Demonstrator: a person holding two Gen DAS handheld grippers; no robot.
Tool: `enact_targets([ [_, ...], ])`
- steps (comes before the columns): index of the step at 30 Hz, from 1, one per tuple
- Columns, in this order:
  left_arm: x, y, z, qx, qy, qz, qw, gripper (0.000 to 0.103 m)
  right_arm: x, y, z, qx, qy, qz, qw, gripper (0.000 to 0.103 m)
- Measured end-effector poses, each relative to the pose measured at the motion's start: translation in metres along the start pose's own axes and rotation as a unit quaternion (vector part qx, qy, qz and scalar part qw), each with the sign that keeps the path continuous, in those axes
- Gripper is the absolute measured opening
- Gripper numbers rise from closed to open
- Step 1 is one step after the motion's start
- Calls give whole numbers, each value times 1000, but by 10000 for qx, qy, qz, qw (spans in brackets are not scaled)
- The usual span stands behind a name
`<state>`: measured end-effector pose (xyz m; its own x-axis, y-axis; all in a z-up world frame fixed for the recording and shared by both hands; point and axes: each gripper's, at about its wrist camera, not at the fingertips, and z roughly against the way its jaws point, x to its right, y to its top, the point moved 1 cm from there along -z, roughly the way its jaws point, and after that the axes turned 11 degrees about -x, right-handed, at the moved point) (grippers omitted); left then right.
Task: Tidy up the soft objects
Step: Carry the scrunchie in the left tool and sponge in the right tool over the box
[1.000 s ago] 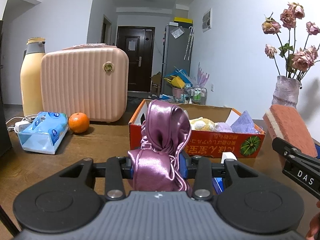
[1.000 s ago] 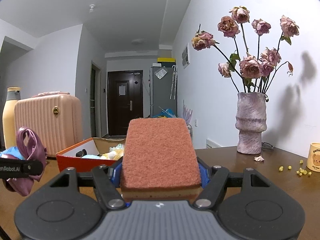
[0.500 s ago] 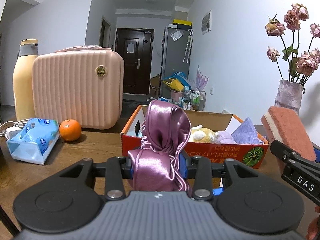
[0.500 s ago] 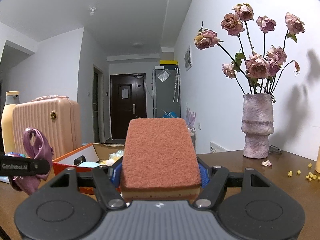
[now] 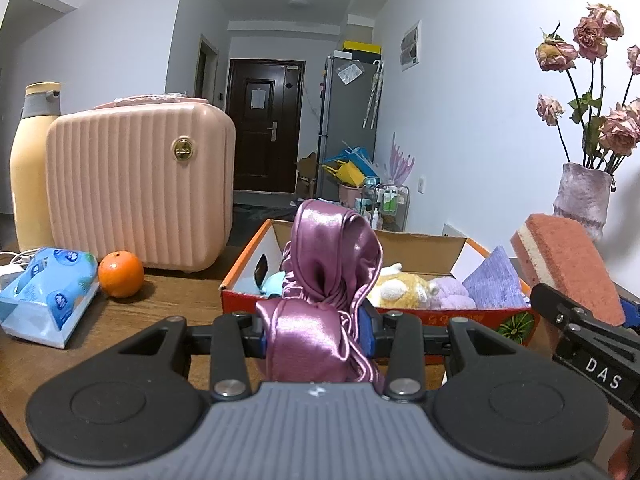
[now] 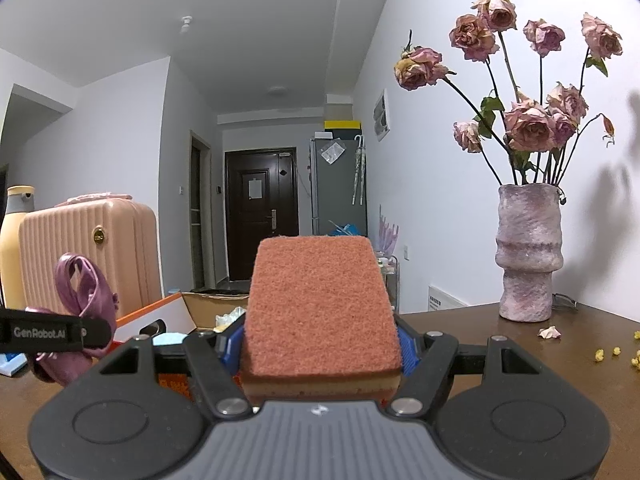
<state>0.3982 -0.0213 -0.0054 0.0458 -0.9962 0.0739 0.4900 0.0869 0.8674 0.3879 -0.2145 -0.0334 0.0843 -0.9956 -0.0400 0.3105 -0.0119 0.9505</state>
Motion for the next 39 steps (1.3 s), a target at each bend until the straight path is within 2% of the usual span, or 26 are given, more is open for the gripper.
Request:
enact_targets([
  [39, 22, 43, -68, 342, 2, -132, 9993, 40, 2, 21, -78, 128, 102, 106, 9998, 69],
])
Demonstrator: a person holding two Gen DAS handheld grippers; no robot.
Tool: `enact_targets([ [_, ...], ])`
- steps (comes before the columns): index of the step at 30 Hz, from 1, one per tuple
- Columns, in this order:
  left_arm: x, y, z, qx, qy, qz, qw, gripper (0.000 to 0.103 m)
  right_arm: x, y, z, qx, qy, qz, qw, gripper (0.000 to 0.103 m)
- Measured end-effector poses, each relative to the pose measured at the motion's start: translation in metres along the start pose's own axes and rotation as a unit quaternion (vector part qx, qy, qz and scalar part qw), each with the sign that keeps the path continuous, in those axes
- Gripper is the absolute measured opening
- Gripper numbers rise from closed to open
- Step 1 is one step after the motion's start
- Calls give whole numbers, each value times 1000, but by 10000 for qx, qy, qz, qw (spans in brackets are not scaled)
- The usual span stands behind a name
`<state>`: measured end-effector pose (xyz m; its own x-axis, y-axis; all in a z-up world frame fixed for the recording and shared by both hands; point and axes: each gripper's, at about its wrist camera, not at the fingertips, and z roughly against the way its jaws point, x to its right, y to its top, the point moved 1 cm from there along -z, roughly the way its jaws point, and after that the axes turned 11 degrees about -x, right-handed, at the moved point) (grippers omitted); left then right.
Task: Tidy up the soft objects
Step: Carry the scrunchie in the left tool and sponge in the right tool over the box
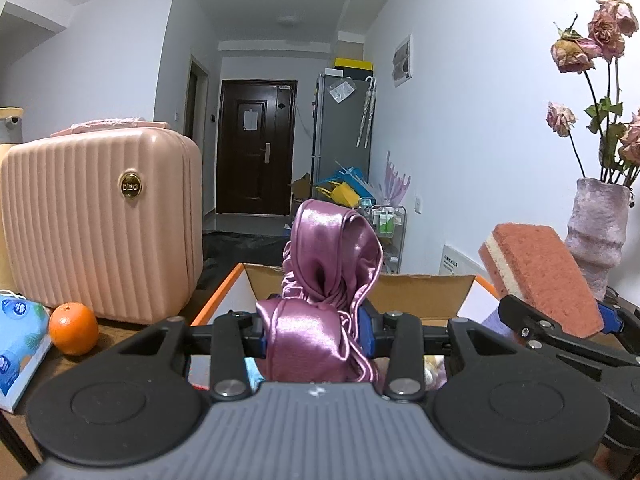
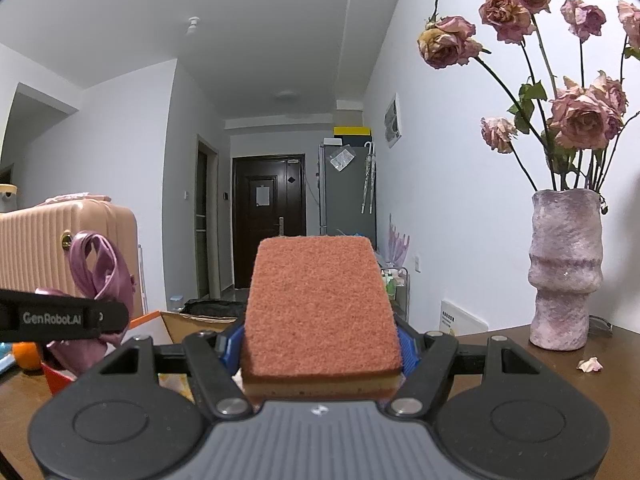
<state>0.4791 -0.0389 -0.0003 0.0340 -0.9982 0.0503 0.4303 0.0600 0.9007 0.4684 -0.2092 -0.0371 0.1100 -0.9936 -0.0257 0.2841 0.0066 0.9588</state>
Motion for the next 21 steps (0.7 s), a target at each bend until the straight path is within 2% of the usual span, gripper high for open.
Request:
enact_targets([
  [11, -3, 14, -25, 60, 84, 67, 9999, 40, 0, 4, -23, 20, 87, 67, 9999, 69],
  [16, -2, 16, -40, 98, 258, -3, 9996, 40, 0, 8, -35, 14, 128, 109, 9999, 69],
  [21, -4, 20, -55, -53, 230, 88, 9997, 40, 1, 11, -50, -36, 186, 130, 9997, 69],
])
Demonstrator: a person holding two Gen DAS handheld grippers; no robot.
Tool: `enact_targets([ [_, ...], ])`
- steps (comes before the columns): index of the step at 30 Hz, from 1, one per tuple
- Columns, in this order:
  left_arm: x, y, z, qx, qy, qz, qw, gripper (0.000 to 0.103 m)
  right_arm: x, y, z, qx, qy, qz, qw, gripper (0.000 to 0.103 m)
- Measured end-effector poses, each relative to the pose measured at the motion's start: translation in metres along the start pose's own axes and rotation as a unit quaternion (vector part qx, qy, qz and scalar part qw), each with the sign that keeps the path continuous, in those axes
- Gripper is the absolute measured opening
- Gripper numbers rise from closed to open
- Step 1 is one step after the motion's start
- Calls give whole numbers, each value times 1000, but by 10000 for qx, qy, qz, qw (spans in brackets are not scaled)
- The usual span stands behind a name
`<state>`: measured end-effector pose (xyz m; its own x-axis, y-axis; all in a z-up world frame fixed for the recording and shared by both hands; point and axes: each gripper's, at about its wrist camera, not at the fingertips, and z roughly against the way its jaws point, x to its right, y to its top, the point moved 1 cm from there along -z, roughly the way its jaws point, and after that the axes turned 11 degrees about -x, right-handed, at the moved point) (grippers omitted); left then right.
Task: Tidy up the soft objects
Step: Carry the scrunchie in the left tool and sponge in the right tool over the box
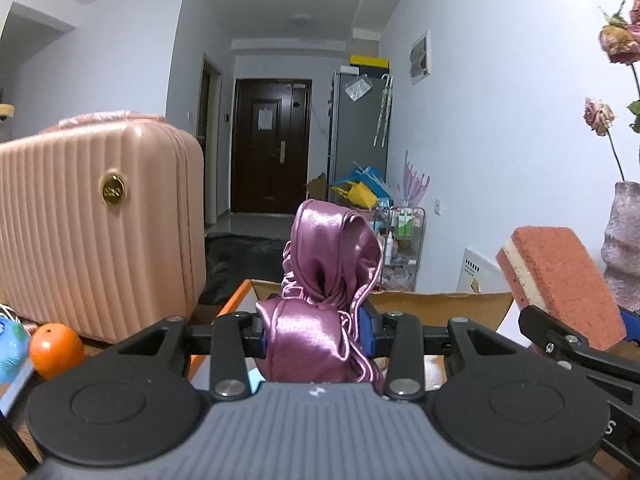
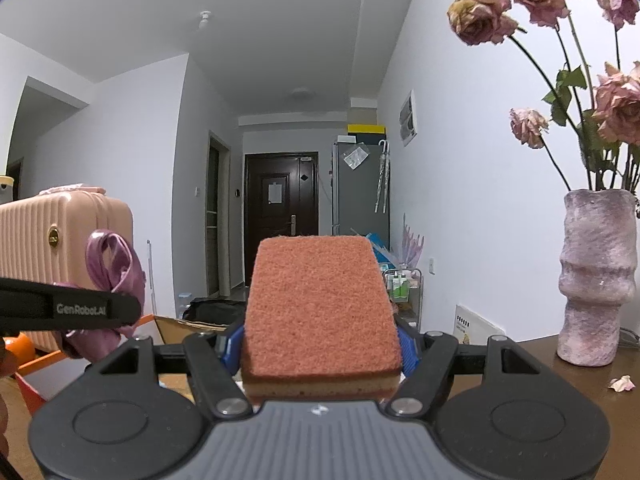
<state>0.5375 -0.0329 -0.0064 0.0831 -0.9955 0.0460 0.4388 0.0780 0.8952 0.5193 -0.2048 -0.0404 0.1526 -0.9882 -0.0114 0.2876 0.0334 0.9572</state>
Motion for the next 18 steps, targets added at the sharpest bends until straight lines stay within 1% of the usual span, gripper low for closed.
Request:
enact_targets([
  [4, -1, 1, -12, -91, 11, 24, 10000, 40, 3, 4, -11, -74, 36, -34, 10000, 69],
  [10, 2, 3, -27, -139, 152, 85, 9998, 40, 6, 7, -23, -191, 49, -117, 9997, 69],
  [18, -1, 6, -43, -329, 266, 208, 9989, 40, 7, 8, -37, -344, 40, -68, 9994, 69],
])
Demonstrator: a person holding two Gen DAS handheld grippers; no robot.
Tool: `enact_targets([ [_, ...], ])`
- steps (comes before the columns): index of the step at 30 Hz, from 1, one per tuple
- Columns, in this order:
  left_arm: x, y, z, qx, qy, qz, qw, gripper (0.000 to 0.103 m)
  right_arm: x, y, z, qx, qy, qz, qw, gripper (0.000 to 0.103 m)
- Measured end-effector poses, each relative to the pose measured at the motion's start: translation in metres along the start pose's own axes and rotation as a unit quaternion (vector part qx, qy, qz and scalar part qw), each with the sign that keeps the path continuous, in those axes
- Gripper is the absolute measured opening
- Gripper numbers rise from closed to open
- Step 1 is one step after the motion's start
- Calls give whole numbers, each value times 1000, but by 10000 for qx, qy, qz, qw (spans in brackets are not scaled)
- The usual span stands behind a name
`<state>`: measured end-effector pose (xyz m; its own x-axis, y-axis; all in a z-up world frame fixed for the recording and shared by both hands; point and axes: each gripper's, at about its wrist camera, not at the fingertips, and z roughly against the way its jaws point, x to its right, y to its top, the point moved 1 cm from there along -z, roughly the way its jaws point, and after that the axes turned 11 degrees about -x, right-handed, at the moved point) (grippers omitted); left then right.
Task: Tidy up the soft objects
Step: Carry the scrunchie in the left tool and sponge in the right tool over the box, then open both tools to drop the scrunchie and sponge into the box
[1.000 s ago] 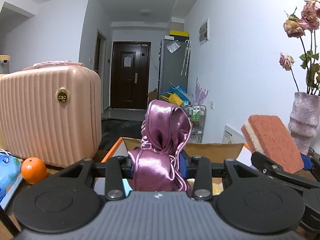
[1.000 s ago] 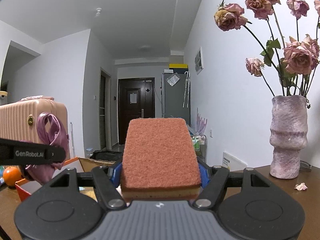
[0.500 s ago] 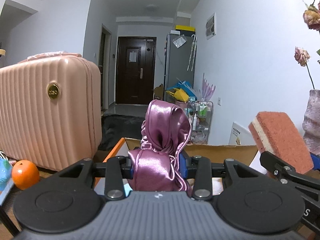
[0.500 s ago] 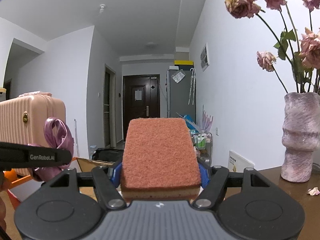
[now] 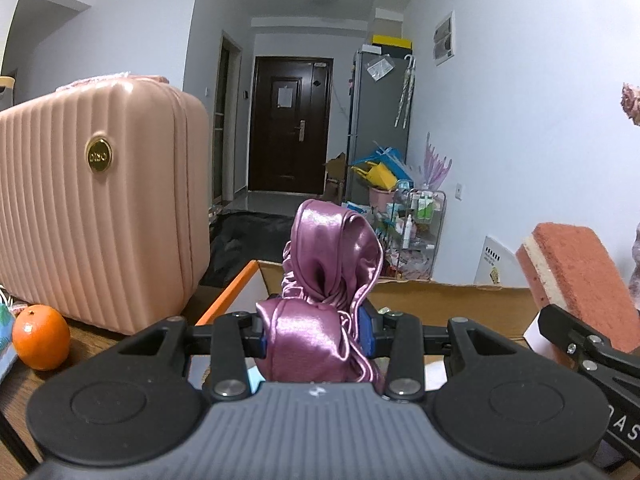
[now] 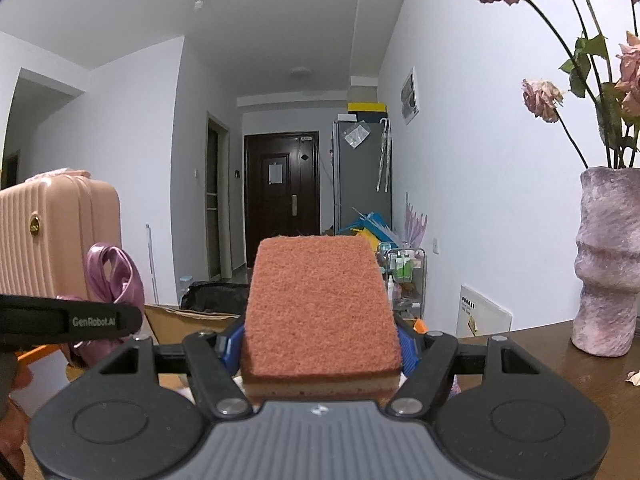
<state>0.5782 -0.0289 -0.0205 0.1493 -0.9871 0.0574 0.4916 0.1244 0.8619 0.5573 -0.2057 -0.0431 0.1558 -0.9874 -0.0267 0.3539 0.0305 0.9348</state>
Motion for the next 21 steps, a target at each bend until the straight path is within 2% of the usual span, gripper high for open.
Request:
enact_targets([
  [7, 2, -1, -8, -55, 93, -80, 9999, 40, 4, 3, -8, -182, 1, -41, 9998, 69],
  [10, 4, -2, -8, -30, 92, -129, 9999, 44, 4, 2, -10, -279, 25, -42, 9996, 70],
  [11, 5, -2, -7, -6, 140, -126, 9998, 48, 5, 2, -11, -299, 16, -40, 9995, 70],
  [13, 4, -2, -6, 40, 192, -97, 9998, 56, 6, 3, -10, -276, 18, -53, 9996, 77],
  [14, 4, -2, -4, 81, 233, -64, 9997, 68, 8, 4, -9, -250, 32, -72, 9997, 85],
  [15, 5, -3, -2, 127, 289, -30, 9995, 76, 9, 4, -8, -209, 46, -95, 9997, 90],
  [17, 3, -3, 3, 264, 454, 63, 9986, 100, 10, 4, -7, -179, 40, -113, 9998, 95],
  [21, 3, -3, 9, 398, 511, 164, 9978, 103, 10, 4, -4, -103, -14, -112, 9999, 103],
])
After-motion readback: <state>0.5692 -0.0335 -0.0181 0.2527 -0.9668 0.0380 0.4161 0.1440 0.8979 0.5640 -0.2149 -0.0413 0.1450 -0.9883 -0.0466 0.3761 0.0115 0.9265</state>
